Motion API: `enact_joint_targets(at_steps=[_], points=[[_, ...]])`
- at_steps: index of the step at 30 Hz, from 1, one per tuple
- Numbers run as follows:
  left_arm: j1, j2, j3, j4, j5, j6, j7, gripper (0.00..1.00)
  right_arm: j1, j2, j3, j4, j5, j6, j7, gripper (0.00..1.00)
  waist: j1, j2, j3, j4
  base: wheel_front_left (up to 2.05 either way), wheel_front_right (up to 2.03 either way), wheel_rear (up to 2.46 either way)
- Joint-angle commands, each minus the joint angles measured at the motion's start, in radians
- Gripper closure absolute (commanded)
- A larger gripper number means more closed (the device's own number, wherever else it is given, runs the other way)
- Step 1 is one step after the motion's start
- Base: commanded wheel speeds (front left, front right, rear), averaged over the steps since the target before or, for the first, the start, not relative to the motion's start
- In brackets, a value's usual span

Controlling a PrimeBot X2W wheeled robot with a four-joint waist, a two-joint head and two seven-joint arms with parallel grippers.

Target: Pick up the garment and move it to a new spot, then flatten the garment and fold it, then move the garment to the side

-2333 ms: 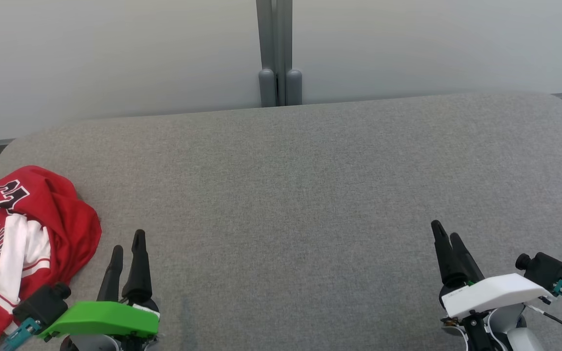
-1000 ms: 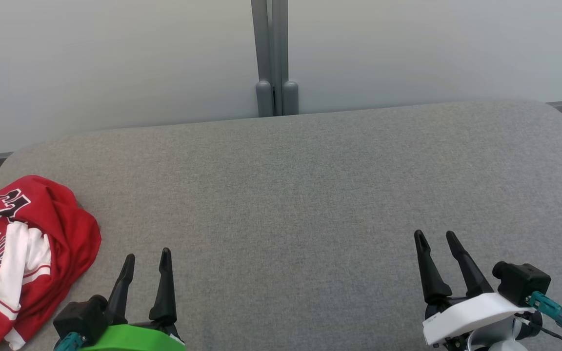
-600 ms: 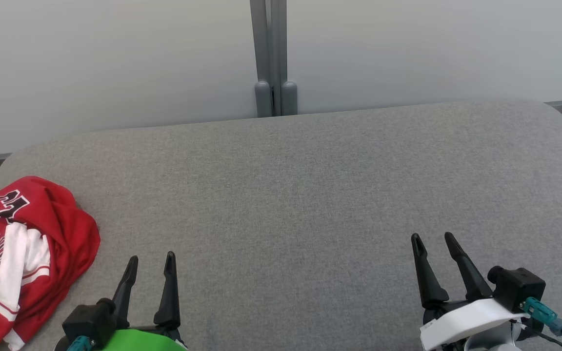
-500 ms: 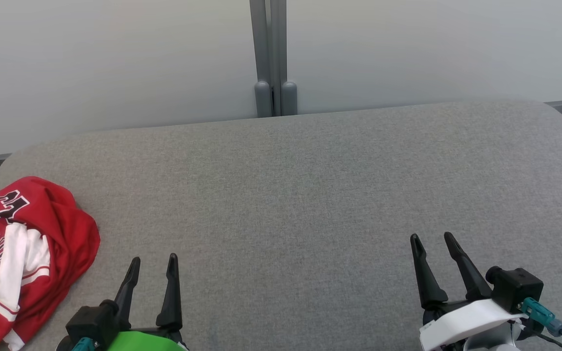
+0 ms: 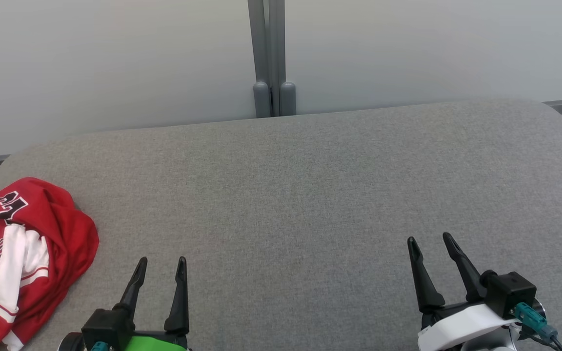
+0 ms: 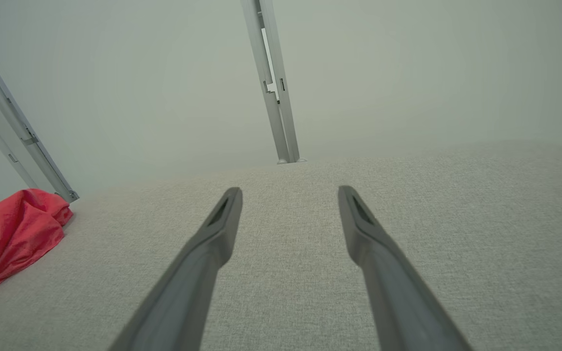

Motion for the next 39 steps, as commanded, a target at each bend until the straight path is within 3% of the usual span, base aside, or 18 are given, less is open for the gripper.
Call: enact_joint_targets(at_steps=[1, 14, 29, 39], points=[[0.009, 0.007, 0.0, -0.007, 0.027, 0.002, -0.008, 0.0, 0.011, -0.004, 0.003, -0.006, -0.025, 0.0, -0.01, 0.0, 0.0, 0.0, 0.0, 0.0, 0.0, 0.0, 0.0], [0.02, 0.008, -0.019, -0.009, 0.113, 0.005, -0.033, 0.0, 0.023, -0.005, 0.015, -0.012, -0.103, 0.0, -0.033, 0.0, 0.0, 0.0, -0.011, 0.0, 0.0, 0.0, 0.0], [0.019, 0.008, -0.015, -0.009, 0.123, 0.003, -0.03, 0.0, 0.026, -0.005, 0.008, -0.014, -0.083, 0.0, -0.031, 0.0, 0.0, 0.0, -0.01, 0.006, 0.0, 0.0, 0.0], [0.01, 0.008, -0.01, -0.011, 0.147, 0.02, -0.029, 0.0, 0.041, -0.004, 0.009, -0.017, -0.084, 0.0, -0.031, 0.0, 0.0, 0.0, -0.004, 0.078, 0.0, 0.0, 0.0]])
